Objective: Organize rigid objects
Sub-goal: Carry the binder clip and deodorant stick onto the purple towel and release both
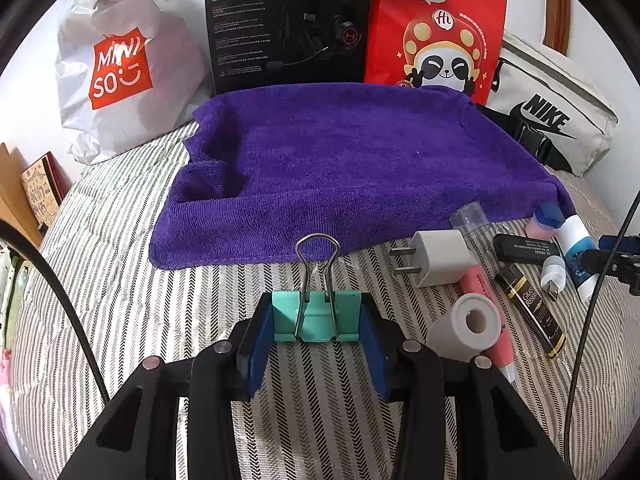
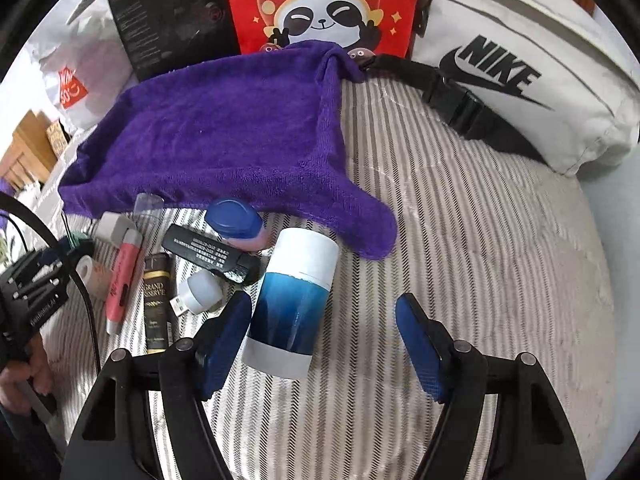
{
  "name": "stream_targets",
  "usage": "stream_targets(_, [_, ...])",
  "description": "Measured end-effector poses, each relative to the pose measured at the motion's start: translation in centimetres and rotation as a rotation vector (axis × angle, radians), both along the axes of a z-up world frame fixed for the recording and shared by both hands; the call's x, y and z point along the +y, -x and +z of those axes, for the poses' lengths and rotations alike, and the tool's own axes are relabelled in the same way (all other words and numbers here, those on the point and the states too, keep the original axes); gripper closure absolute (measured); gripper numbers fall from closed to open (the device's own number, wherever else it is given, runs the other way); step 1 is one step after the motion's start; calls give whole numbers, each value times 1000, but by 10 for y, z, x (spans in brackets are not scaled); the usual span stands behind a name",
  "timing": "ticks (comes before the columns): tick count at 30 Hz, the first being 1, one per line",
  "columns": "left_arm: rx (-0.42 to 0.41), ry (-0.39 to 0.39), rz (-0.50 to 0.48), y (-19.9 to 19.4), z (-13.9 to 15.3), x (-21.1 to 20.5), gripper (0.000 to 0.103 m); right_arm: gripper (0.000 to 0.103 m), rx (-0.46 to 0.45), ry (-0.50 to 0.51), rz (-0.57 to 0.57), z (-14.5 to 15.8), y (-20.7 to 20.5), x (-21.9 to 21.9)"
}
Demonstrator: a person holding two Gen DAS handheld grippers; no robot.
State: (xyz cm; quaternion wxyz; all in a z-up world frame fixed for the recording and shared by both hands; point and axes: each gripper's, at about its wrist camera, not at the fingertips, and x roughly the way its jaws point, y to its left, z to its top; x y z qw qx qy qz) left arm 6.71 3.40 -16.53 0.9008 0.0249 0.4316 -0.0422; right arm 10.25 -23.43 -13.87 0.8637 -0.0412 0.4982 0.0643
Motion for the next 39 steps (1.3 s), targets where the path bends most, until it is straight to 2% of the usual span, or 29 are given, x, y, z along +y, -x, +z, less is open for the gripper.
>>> stream_targets(3, [0,1,0,0,0,0,63,31,11,-1,19,-8,-6,8])
stream_targets(5, [0,2,0,0,0,0,63,35,15,16,26,-14,-9,14])
stream_targets(7, [0,3,0,0,0,0,63,56,18,38,43,-18,-8,17])
stream_targets(9, [0,2,0,0,0,0,63,61,3,70,62,-16,-4,20])
stream_targets(12, [0,3,0,0,0,0,63,63,-1,107,61,-14,-3,16])
stream_targets(17, [-6,1,5,0,0,0,63,63,-2,40,25,-15,-16,4])
stream_targets(28, [-15,-2,10,2,0,-1,64,66,0,-19,37,-11,-11,-8])
stream_targets(37, [6,-16,23,13,3,-3,64,66,-29,-68,58,6,-3,-13])
stream_targets(39, [4,5,33,17,6,-1,64,66,-36,-74,70,10,-3,-12])
